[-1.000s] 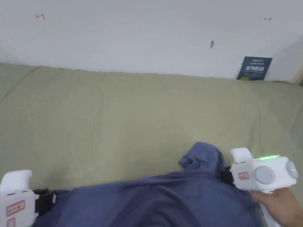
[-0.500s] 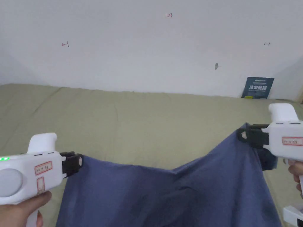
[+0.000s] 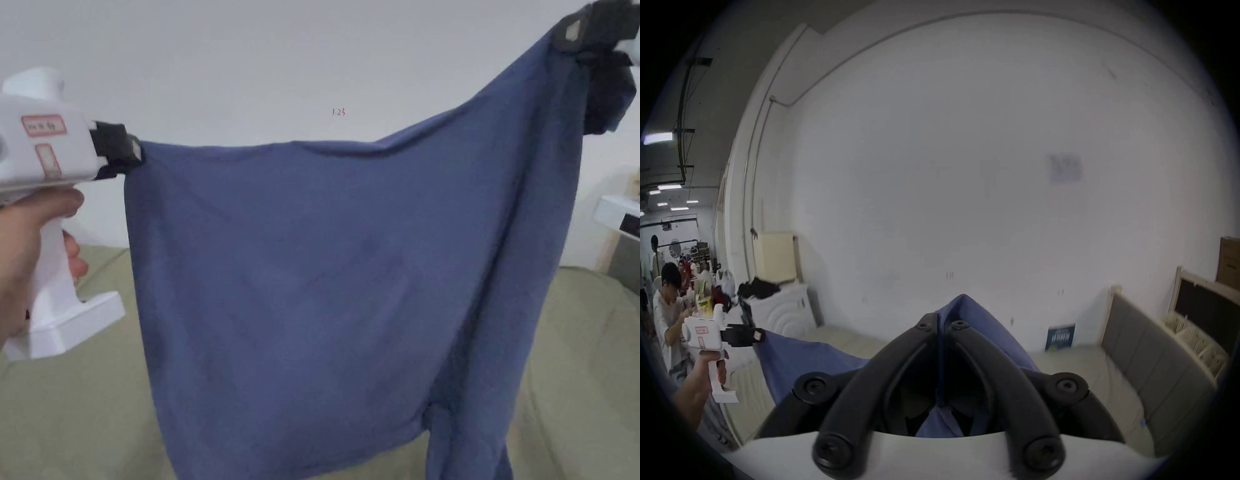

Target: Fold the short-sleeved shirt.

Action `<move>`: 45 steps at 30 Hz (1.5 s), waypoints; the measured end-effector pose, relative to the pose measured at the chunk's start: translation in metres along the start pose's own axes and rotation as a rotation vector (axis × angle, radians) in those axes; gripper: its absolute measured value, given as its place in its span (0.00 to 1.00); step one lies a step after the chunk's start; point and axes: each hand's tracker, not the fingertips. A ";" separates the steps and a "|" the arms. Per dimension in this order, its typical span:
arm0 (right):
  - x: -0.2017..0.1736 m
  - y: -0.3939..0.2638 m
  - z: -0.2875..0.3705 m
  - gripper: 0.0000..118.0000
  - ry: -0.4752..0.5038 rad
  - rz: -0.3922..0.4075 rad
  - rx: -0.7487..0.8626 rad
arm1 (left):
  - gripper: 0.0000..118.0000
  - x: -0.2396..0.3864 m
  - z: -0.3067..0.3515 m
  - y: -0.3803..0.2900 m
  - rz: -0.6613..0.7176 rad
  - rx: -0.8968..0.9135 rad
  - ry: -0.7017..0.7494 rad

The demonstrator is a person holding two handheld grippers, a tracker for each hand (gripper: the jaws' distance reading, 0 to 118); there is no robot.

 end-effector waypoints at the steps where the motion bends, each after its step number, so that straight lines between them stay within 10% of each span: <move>1: 0.004 0.014 -0.003 0.04 -0.002 -0.006 0.012 | 0.05 0.004 0.000 0.016 0.008 0.028 -0.005; 9: 0.020 0.027 -0.026 0.04 -0.046 0.016 0.037 | 0.05 0.013 -0.023 0.042 0.044 0.047 -0.005; 23: 0.053 -0.200 -0.043 0.04 -0.057 -0.138 -0.119 | 0.05 -0.035 -0.096 -0.192 0.124 -0.105 0.057; 34: 0.017 -0.256 0.136 0.04 0.013 -0.120 -0.209 | 0.05 -0.044 0.060 -0.254 0.043 -0.179 -0.005; 41: -0.020 -0.403 0.248 0.04 0.018 -0.066 -0.572 | 0.05 -0.072 0.144 -0.384 -0.046 -0.419 0.058; 45: -0.018 -0.500 0.286 0.04 -0.064 -0.177 -0.767 | 0.05 -0.084 0.170 -0.439 -0.046 -0.548 0.091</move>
